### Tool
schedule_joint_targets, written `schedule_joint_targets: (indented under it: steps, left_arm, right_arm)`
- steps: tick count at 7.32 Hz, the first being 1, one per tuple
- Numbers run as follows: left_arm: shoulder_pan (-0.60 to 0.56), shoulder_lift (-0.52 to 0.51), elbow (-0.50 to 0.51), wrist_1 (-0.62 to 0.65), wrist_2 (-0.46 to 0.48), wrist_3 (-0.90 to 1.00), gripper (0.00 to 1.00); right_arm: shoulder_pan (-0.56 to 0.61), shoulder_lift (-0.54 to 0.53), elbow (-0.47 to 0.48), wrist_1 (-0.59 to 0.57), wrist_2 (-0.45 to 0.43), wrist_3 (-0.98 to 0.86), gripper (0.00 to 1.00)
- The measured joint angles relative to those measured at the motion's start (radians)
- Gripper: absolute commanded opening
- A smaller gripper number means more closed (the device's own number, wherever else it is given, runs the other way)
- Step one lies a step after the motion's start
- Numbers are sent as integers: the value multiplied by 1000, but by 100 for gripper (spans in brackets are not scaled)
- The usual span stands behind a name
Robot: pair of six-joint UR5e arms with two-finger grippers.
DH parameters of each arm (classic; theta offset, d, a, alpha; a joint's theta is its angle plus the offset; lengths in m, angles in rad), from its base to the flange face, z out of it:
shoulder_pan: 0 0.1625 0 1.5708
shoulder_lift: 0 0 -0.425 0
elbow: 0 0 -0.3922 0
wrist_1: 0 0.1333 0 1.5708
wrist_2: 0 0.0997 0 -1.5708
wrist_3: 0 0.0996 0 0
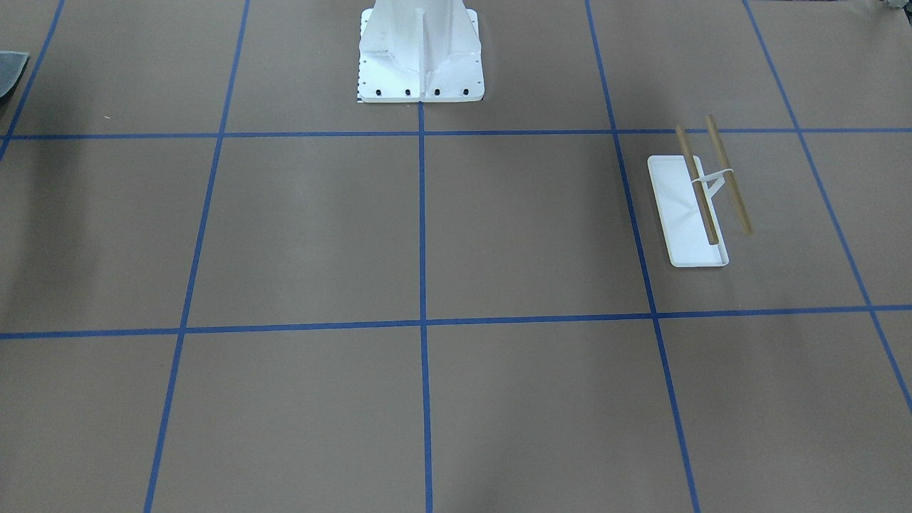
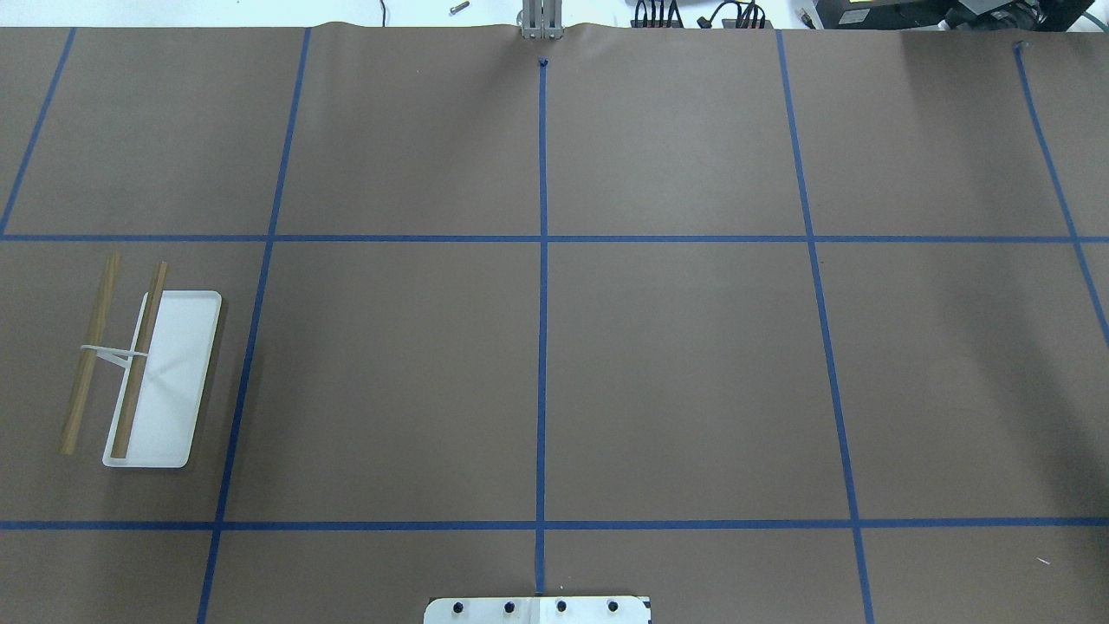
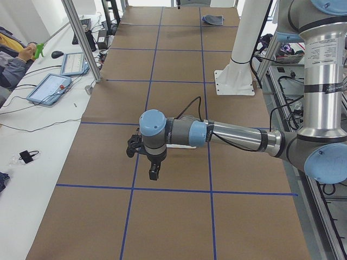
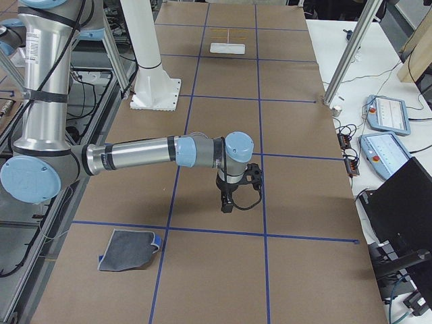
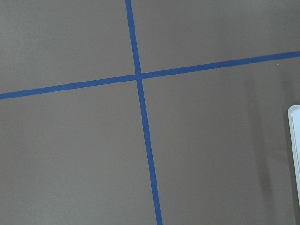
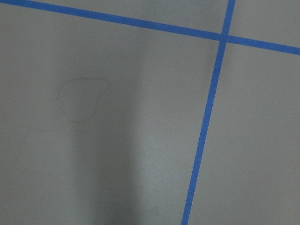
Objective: Hang towel on rack
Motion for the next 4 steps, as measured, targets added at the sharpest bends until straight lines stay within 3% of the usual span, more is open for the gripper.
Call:
schedule_joint_targets:
  steps: [4]
  left_arm:
    - [2, 15, -22, -1, -1, 7, 98]
  right_arm:
    - [4, -4, 15, 1, 8, 6, 100]
